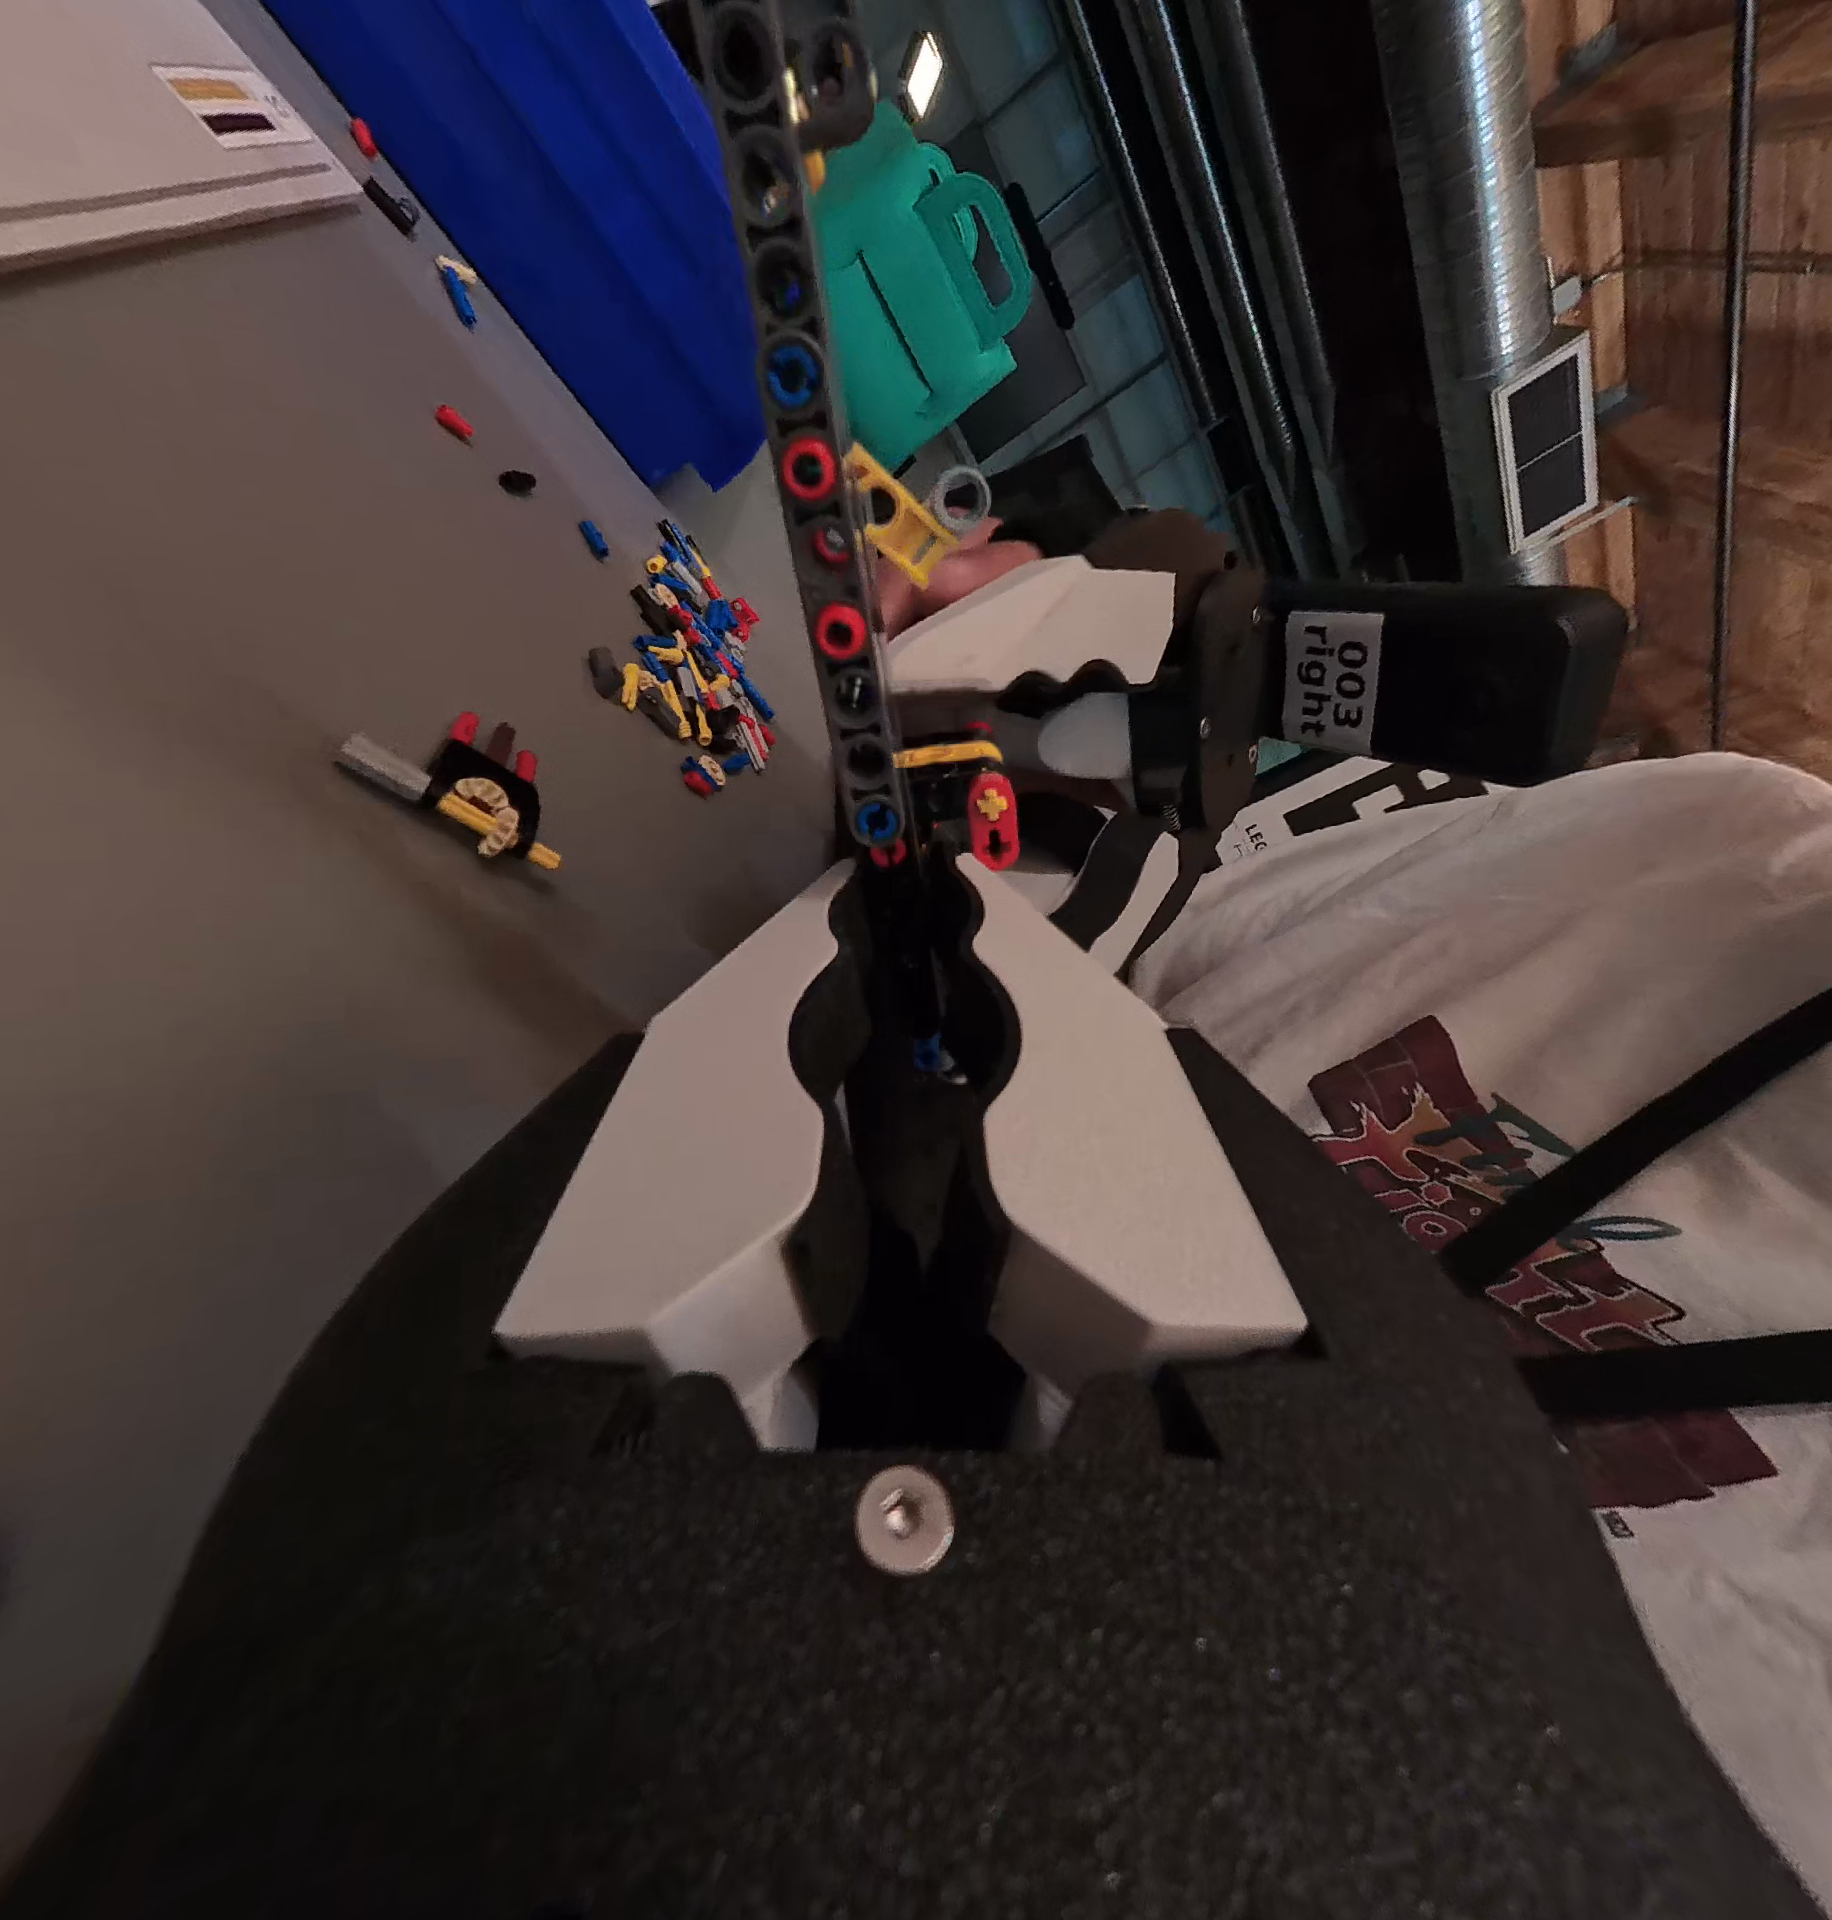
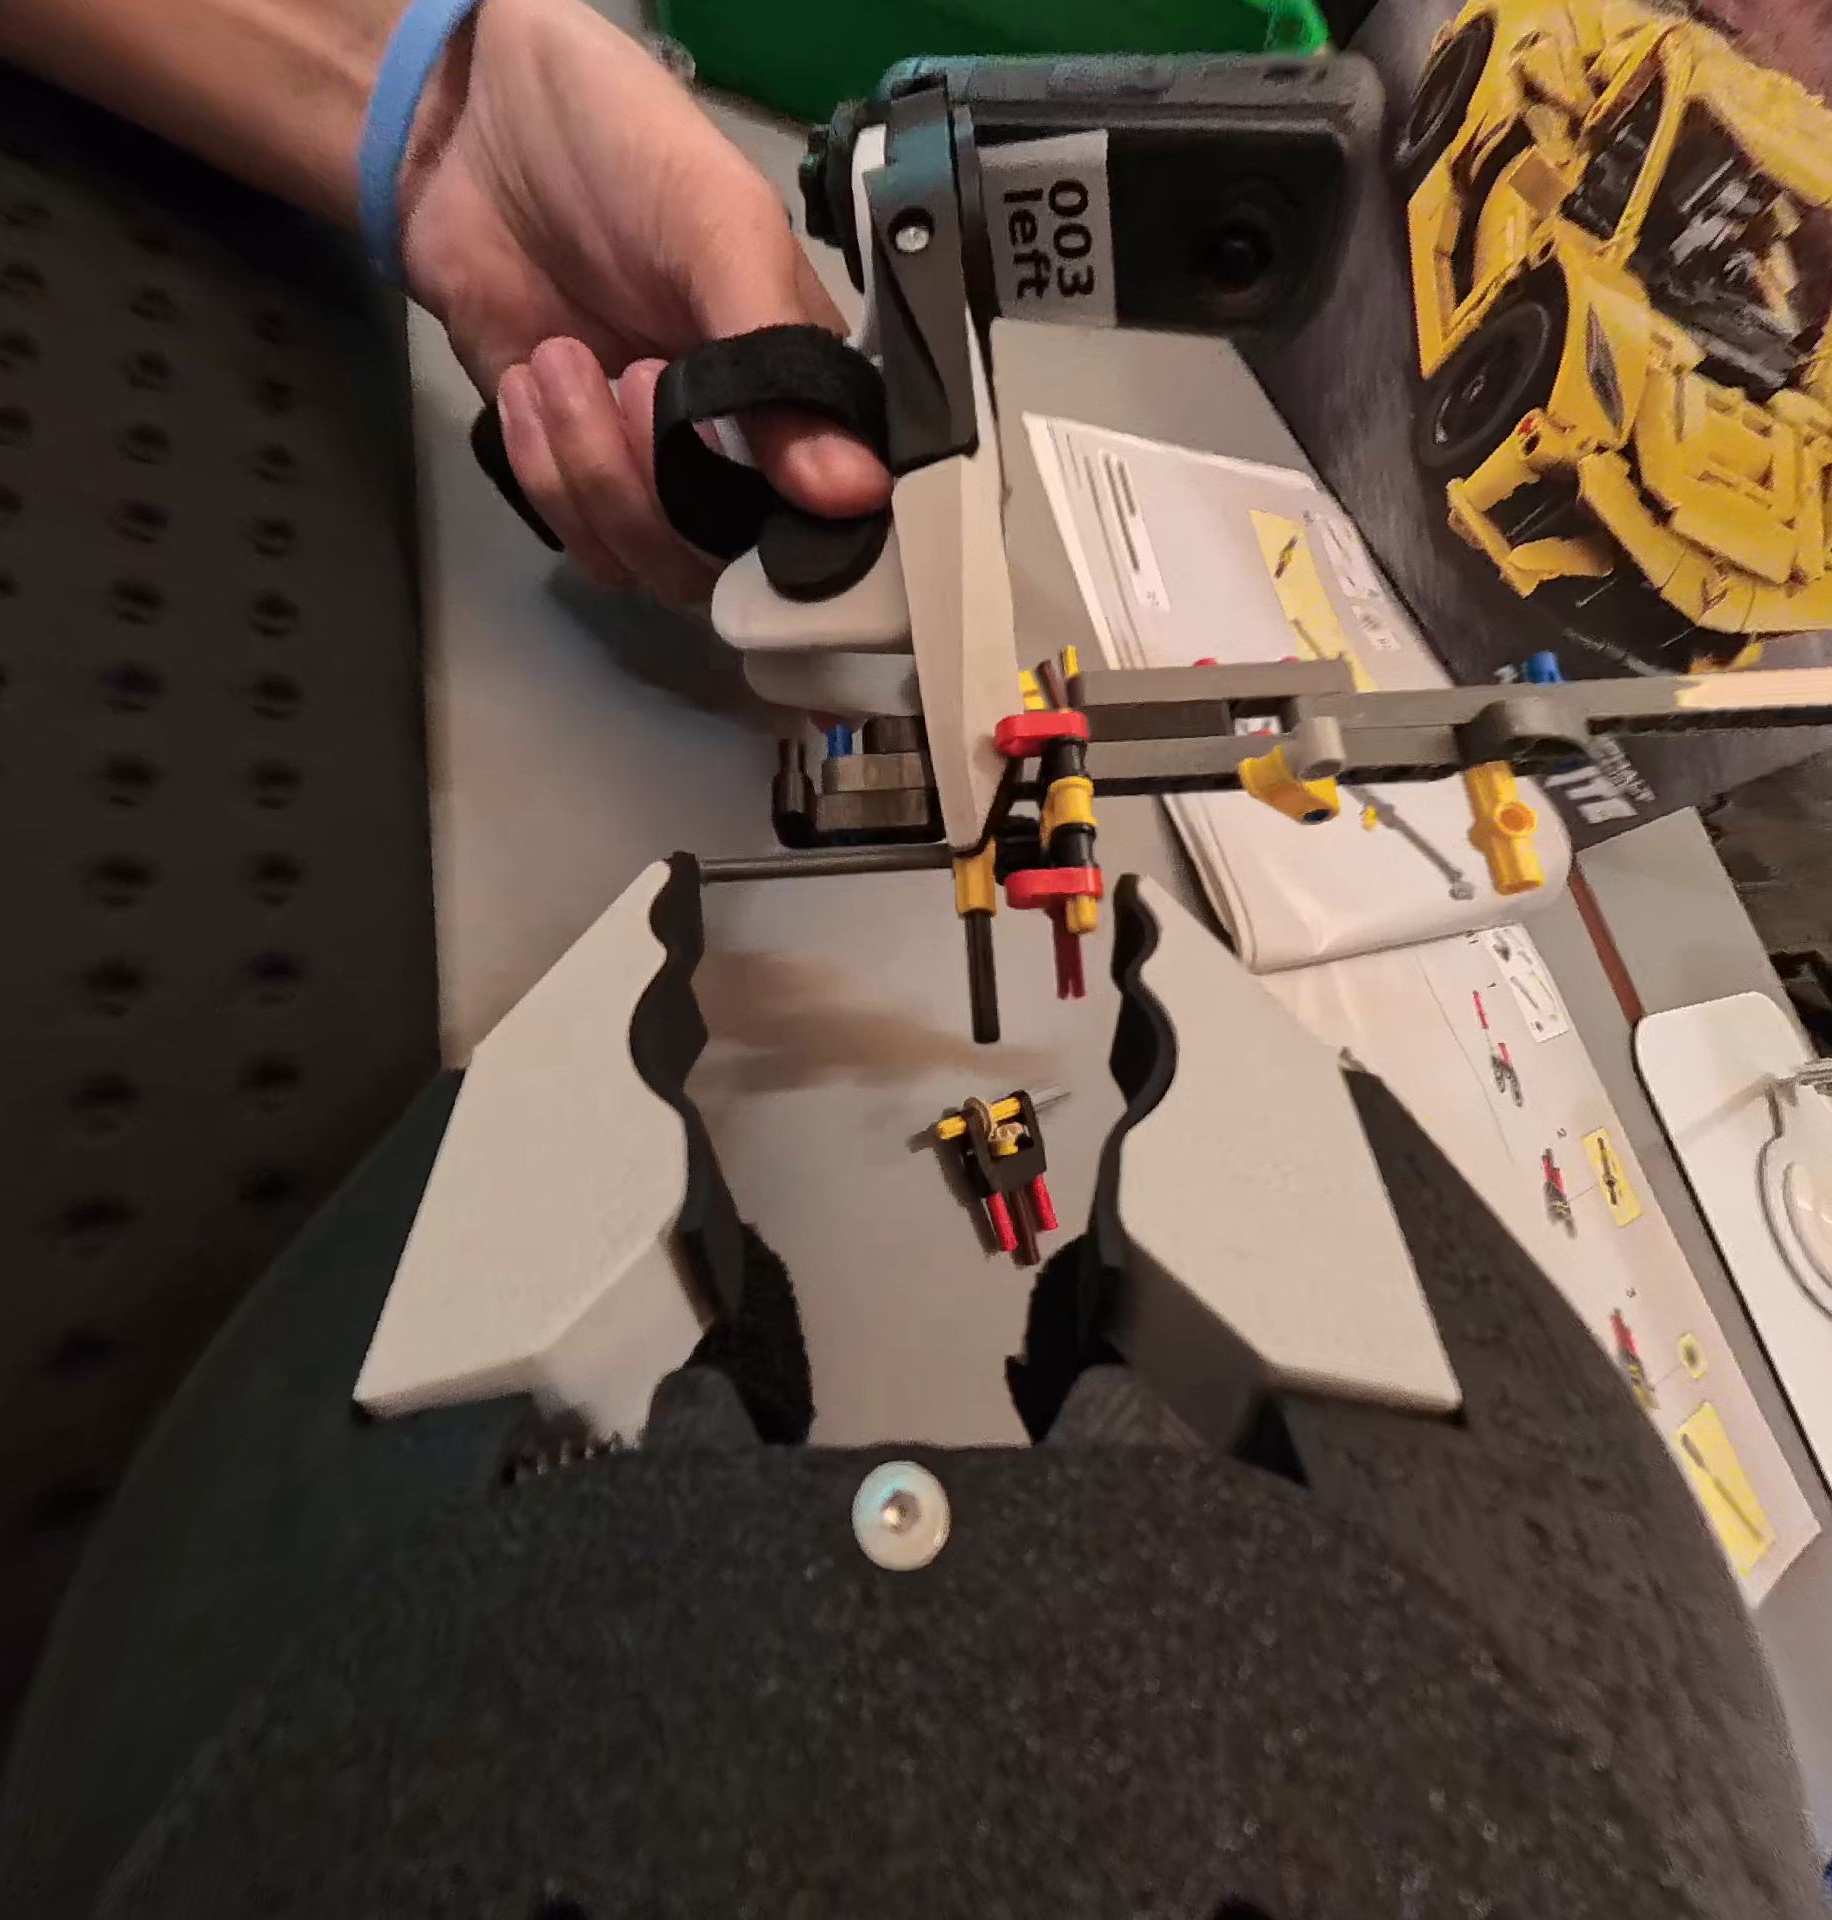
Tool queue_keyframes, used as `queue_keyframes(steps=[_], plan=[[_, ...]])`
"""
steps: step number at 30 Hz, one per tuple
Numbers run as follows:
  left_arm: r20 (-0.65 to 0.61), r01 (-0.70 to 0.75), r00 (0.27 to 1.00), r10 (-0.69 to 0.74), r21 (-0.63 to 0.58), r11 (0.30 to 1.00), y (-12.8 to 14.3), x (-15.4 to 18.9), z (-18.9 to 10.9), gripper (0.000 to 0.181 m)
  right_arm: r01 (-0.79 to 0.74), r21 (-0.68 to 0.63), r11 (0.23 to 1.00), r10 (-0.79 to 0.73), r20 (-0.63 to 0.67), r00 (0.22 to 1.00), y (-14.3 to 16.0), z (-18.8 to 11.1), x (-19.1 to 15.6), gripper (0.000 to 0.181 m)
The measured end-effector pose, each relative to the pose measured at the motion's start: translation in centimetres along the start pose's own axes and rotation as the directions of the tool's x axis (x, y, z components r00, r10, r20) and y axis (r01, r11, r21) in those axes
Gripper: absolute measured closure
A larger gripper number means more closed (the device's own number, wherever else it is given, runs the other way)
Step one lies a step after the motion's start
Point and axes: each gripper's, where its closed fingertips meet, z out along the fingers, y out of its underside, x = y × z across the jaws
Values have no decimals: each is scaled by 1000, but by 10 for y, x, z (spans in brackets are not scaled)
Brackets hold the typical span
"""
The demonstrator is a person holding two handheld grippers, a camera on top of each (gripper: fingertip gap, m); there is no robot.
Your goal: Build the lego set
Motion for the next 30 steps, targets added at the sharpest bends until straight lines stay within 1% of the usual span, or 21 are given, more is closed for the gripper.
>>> queue_keyframes(steps=[2,4,6,9,10,12,14,17,20,22,28,30], plan=[[7,-18,1000,18,-9,1000,1,1,-1,175,6,18,1000,-6,-18,1000,-3,-6,1,100],[31,-30,999,31,-19,999,3,-1,-1,175,14,7,1000,-14,-16,1000,-3,-7,-2,94],[68,-64,995,66,-39,997,6,-4,0,175,27,-6,1000,-27,-2,1000,-6,-5,-6,100],[144,-128,980,135,-60,990,7,-8,2,175,54,-85,995,-55,-5,998,0,1,-7,100],[149,-131,979,138,-54,990,6,-7,3,175,77,-119,990,-79,-10,997,4,3,-7,100],[159,-145,975,152,-58,988,6,-6,5,175,127,-182,975,-135,-32,990,12,6,-5,107],[173,-161,970,170,-64,985,6,-6,4,175,144,-191,971,-155,-42,987,12,7,-5,107],[162,-140,976,147,-55,989,7,-6,4,175,146,-205,968,-156,-36,987,12,8,-5,107],[142,-133,979,144,-81,988,13,-5,6,175,148,-213,966,-150,6,989,13,11,-12,108],[153,-127,979,135,-59,990,11,-7,7,175,144,-222,964,-147,0,989,15,12,-10,108],[122,-122,984,129,-70,990,13,-3,8,175,90,-227,970,-79,58,995,13,8,-14,108],[118,-125,984,130,-53,991,9,-1,7,175,86,-210,974,-79,43,996,10,8,-11,108]])
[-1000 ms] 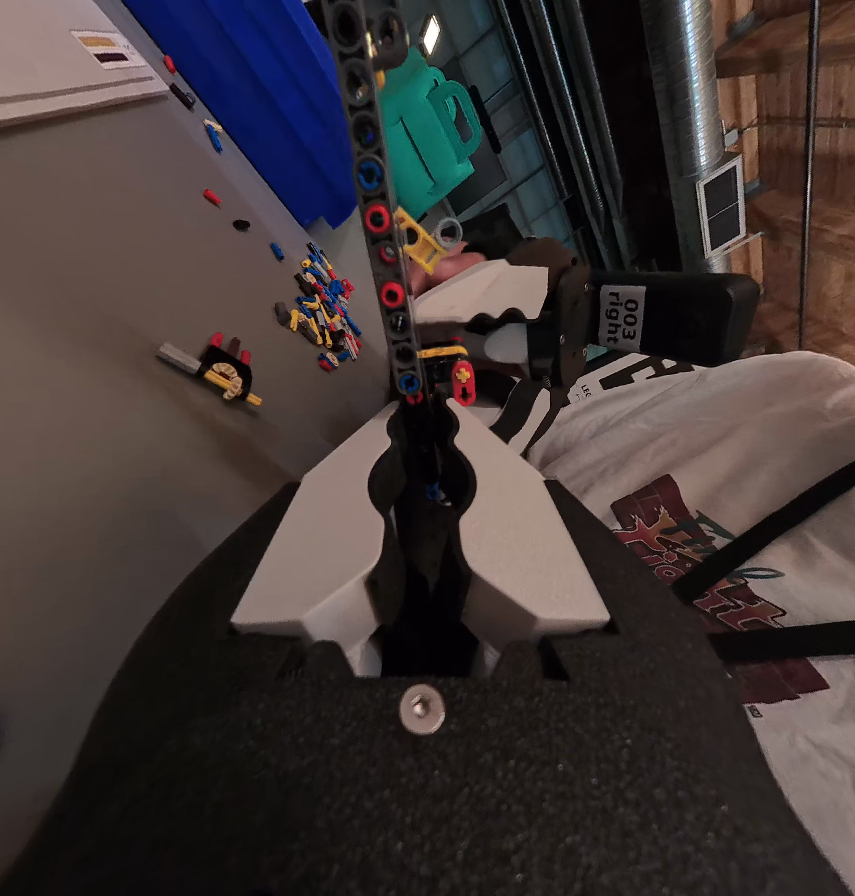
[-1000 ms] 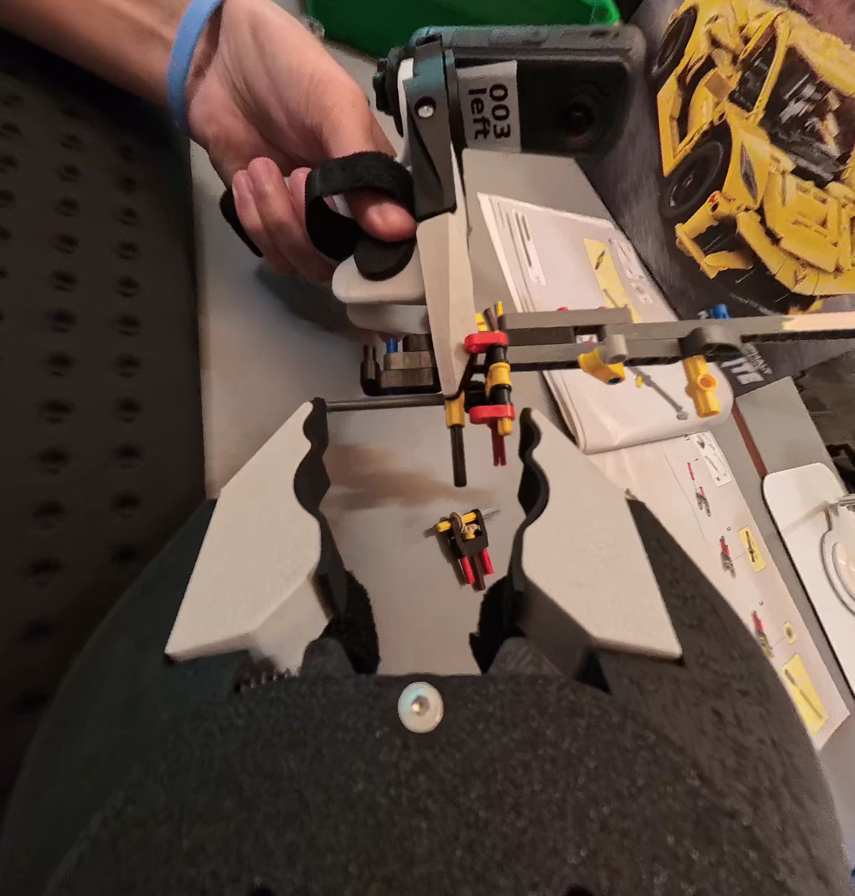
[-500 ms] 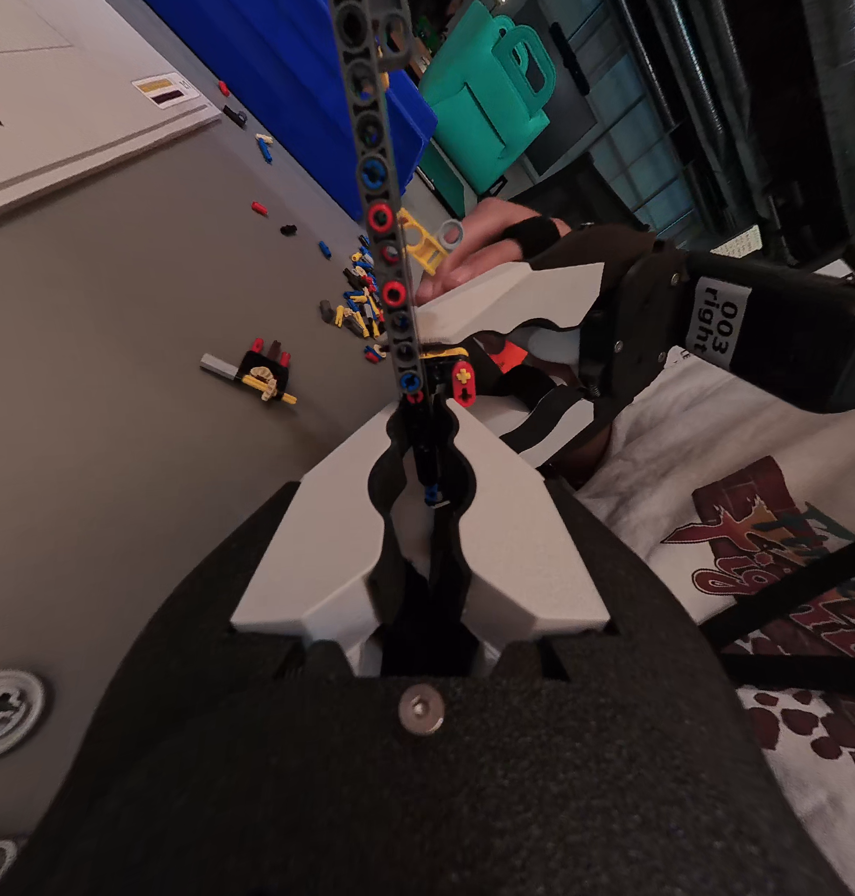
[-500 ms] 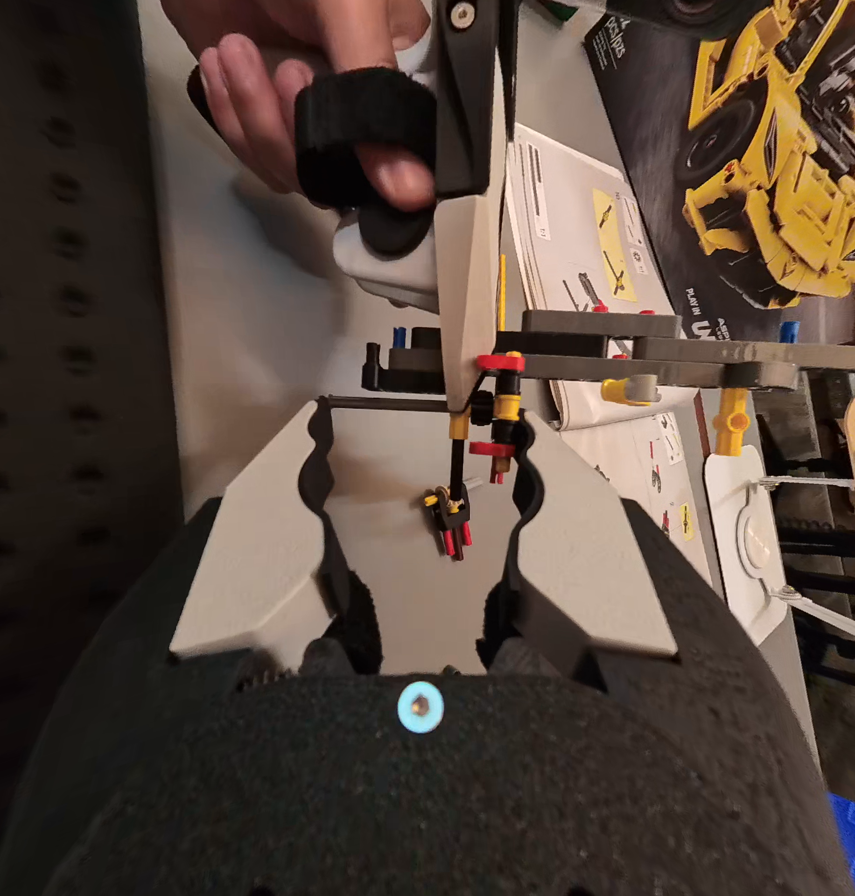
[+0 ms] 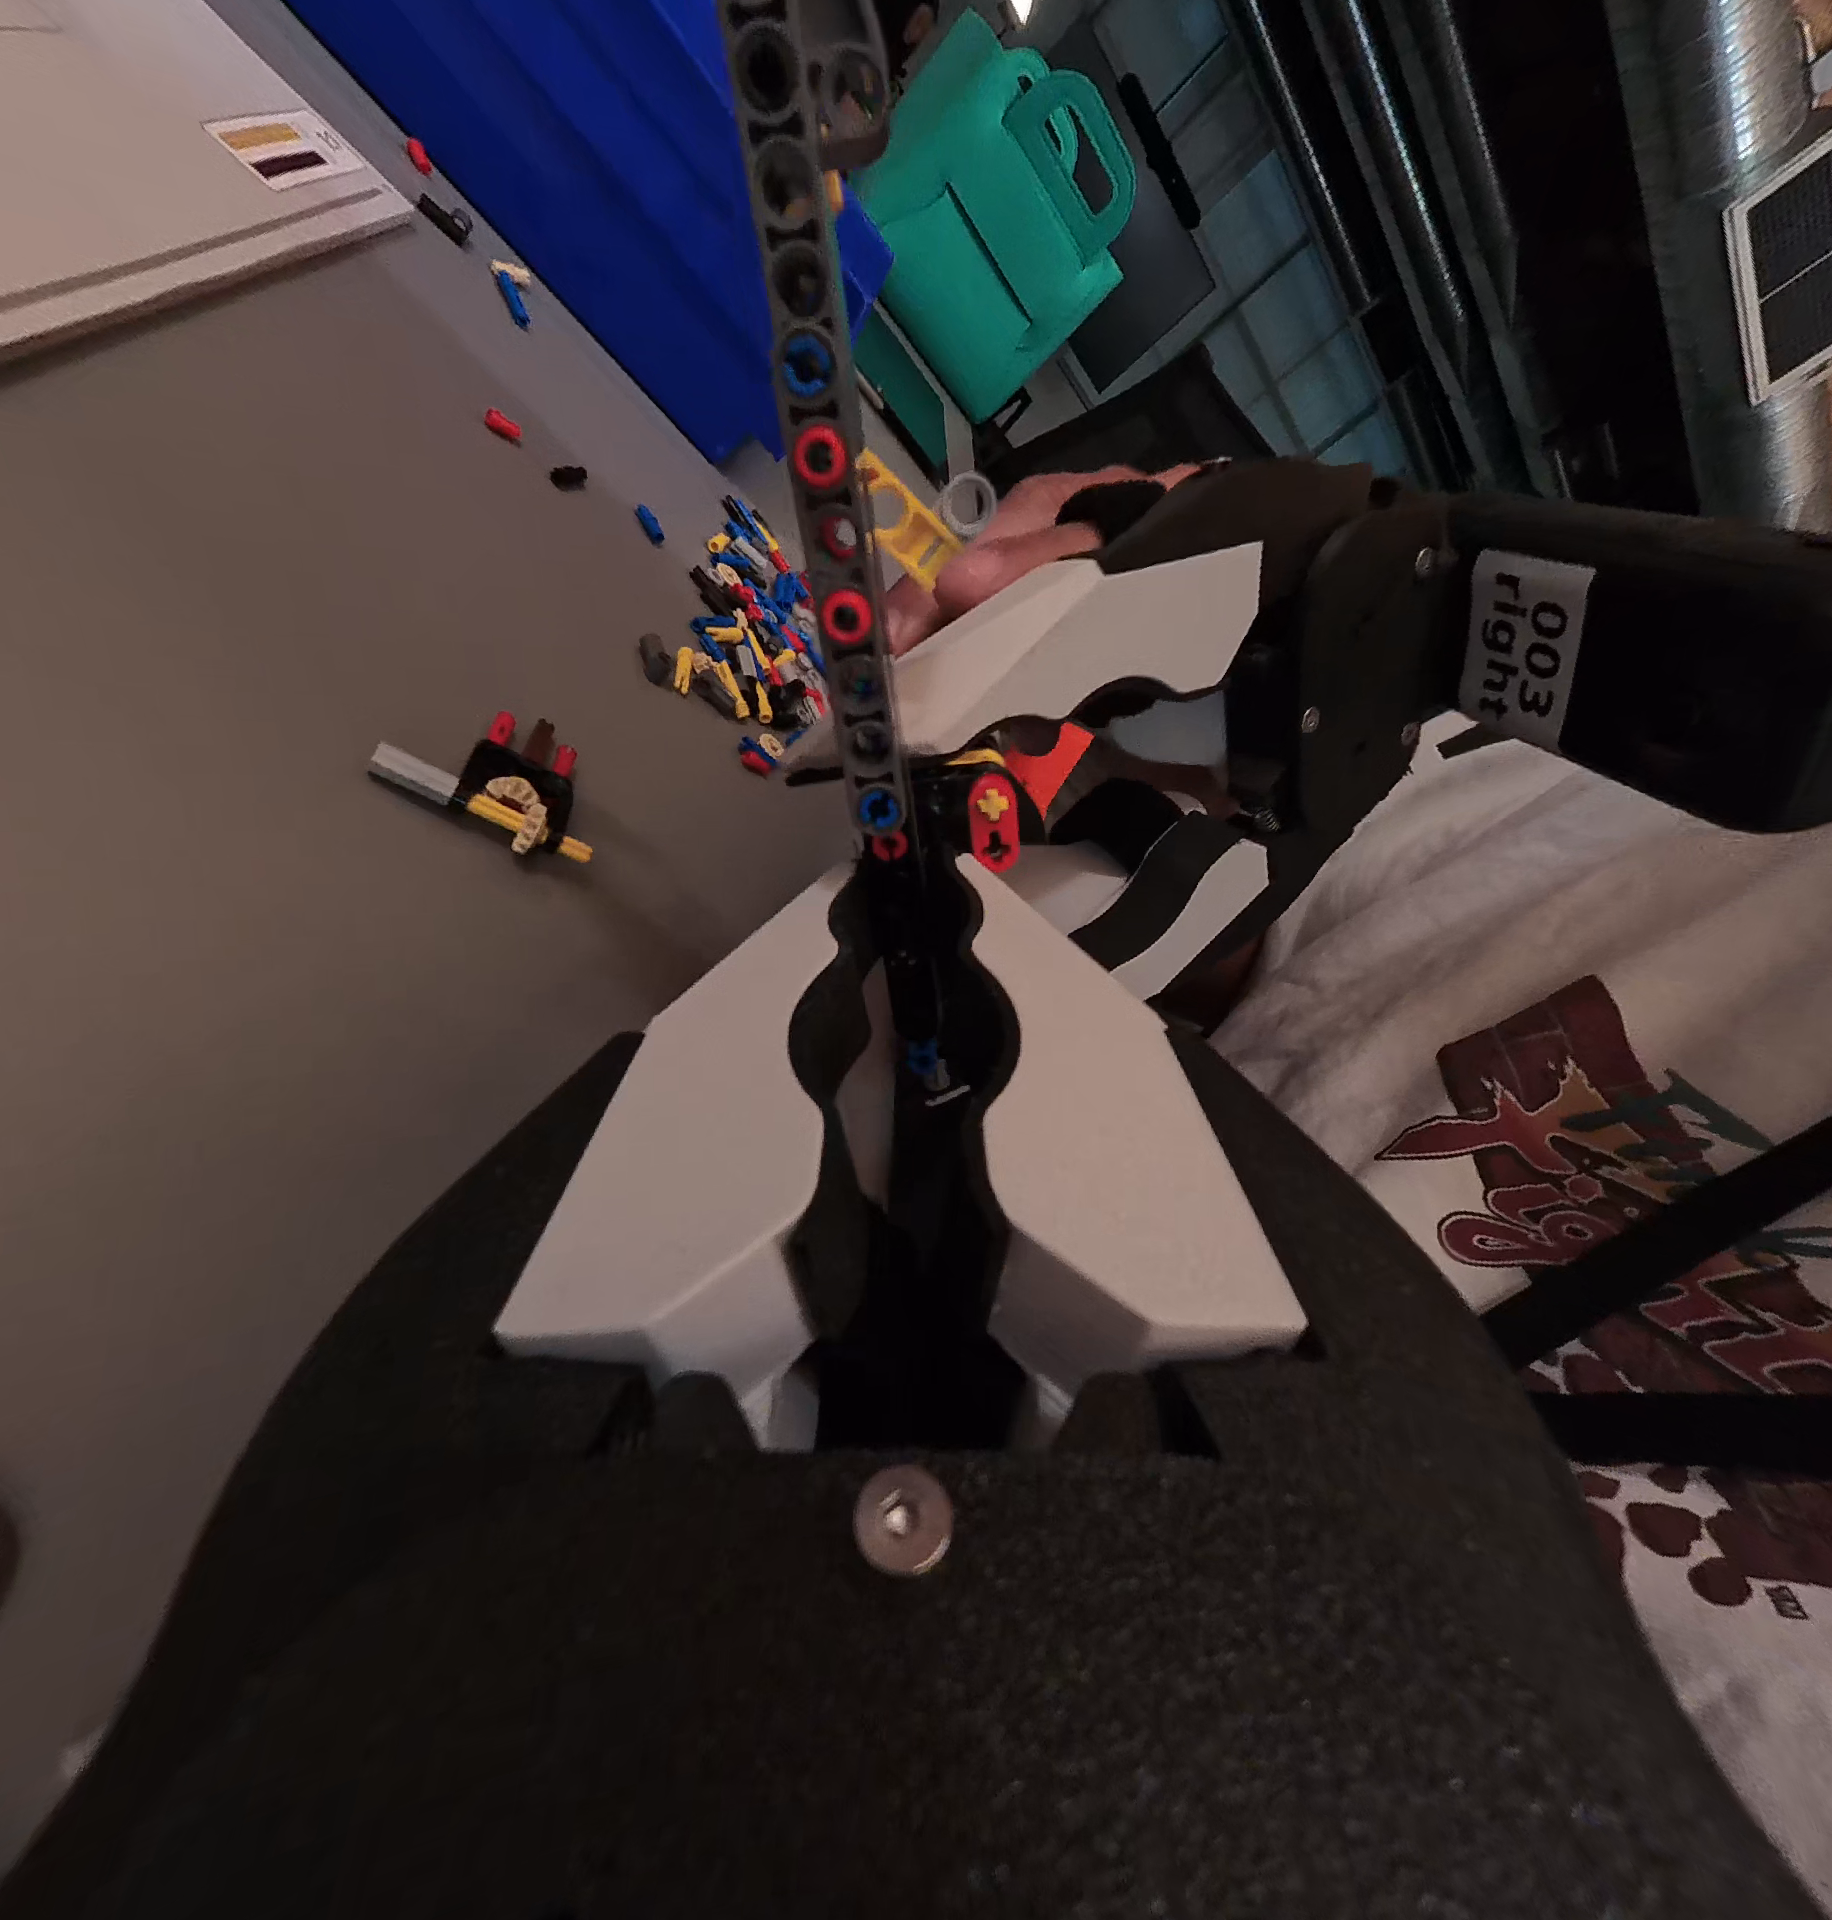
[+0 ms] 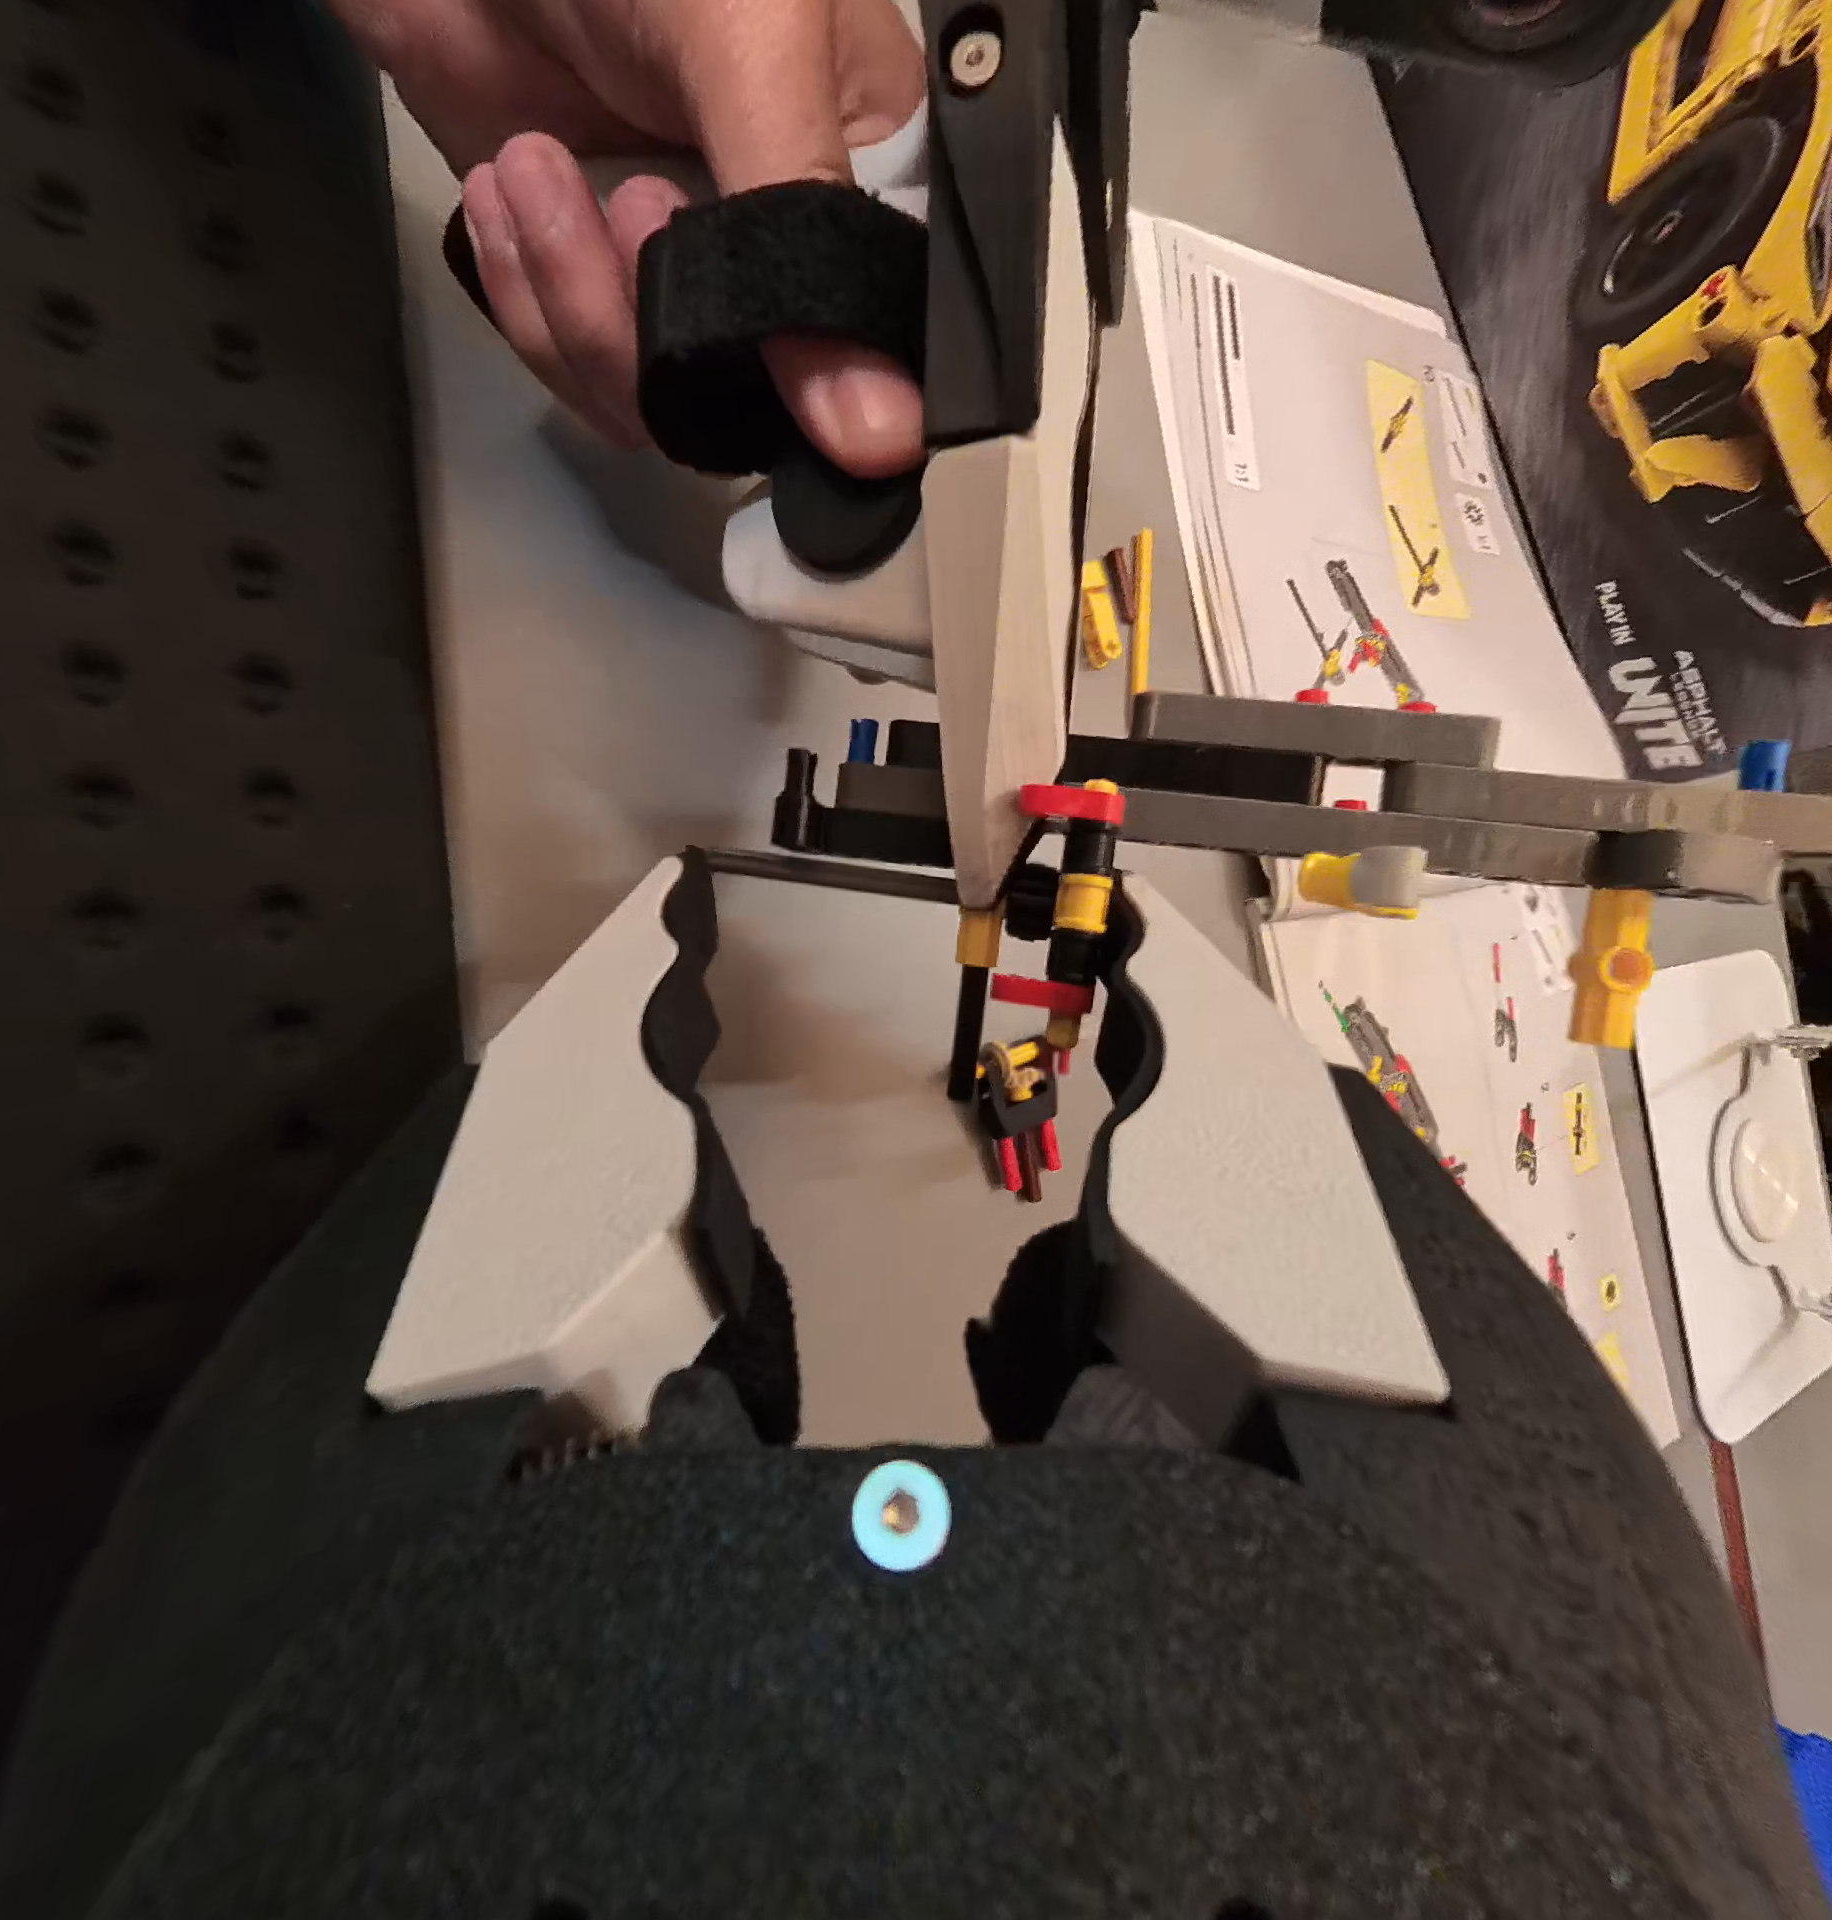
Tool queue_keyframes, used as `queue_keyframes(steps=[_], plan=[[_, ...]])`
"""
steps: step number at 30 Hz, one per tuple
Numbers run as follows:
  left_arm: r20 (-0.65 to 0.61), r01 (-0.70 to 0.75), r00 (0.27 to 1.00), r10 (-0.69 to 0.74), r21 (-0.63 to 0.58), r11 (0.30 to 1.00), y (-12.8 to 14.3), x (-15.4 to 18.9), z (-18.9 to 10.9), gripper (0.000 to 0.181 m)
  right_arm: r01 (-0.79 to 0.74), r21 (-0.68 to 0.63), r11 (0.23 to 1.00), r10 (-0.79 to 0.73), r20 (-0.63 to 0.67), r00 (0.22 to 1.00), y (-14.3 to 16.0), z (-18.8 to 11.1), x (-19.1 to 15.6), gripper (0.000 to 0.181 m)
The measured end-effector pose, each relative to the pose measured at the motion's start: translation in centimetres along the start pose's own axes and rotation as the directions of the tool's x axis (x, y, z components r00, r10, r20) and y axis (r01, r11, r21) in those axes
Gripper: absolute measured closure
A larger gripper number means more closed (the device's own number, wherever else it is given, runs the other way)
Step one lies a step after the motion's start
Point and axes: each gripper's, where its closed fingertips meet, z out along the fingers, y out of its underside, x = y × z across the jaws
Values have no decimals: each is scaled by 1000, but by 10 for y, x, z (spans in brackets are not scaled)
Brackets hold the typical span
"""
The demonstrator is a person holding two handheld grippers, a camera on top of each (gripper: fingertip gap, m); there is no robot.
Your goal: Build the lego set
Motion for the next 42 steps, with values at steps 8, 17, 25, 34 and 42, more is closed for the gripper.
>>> queue_keyframes(steps=[8,17,25,34,42], plan=[[5,52,999,-52,70,996,-9,-6,-6,175,-1,15,1000,3,-124,992,-4,2,11,104],[-19,51,999,-50,61,997,-7,-3,-7,175,6,7,1000,-5,-83,997,-6,1,7,105],[-33,56,998,-55,38,998,-2,-1,-6,175,22,22,1000,-21,-46,999,-6,0,4,109],[-79,114,991,-108,66,991,-9,-1,-7,170,58,38,998,-54,-84,995,-8,-1,10,108],[-258,229,955,-145,332,915,-54,10,-40,175,-412,381,828,469,-69,880,-27,-24,51,109]])
